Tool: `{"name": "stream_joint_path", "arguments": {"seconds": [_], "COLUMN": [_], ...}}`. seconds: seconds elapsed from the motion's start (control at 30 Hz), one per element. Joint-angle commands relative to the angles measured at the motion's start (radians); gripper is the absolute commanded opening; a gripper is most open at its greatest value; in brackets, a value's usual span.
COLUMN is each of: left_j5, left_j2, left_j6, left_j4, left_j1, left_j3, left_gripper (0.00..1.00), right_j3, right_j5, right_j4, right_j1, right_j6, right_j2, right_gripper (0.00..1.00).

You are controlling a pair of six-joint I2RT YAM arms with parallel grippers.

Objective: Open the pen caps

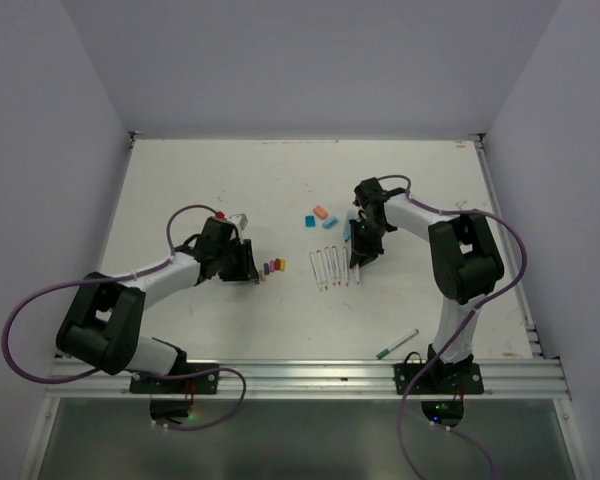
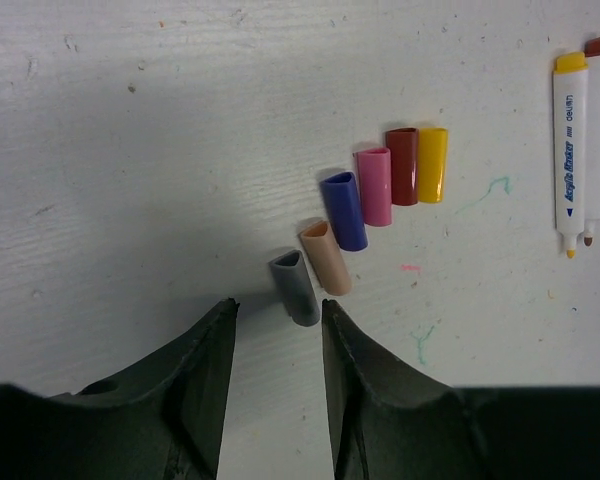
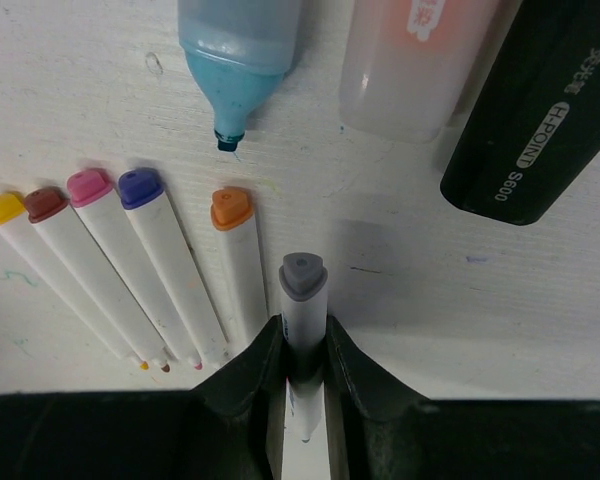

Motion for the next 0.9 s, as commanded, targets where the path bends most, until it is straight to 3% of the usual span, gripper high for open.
{"name": "stream_joint_path", "arguments": {"seconds": [0.0,0.23,0.47,0.57,0.67,0.77,0.87], "left_j5": [-0.036,-0.033,-0.007,0.005,0.023,0.037,0.057], "left_j2": [-0.046,-0.066,-0.086,-0.108,-0.129,-0.135,-0.146], "left_j6": [0.028,0.041,0.044,0.044,0.041,0.028,0.015], "left_j4": [-0.008,-0.017,-0.027,-0.036,-0.034,-0.033,-0.024], "left_j1": [0.003,0.002,0.003,0.003,0.002,0.002,0.002], "left_j3": [-0.003,0.000,0.017,0.029,0.051,0.061,0.066], "left_gripper": [0.43,0.45,0.46,0.46,0.47,0.47,0.48], "right_j3": [0.043,0.059,0.077,0.077,-0.012,-0.183,-0.344], "right_j5": [0.012,0.055,0.162,0.246,0.257,0.214,0.217], "right_j4": [0.039,0.004,-0.149,-0.284,-0.363,-0.351,-0.313], "right_j1": [0.008,0.008,0.008,0.005,-0.014,-0.063,-0.124], "right_j6": [0.000,0.014,0.087,0.194,0.340,0.472,0.575], "right_j2": [-0.015,-0.059,-0.223,-0.330,-0.438,-0.574,-0.709], "right_gripper": [0.22,0.41,0.42,0.60,0.92,0.90,0.81]}}
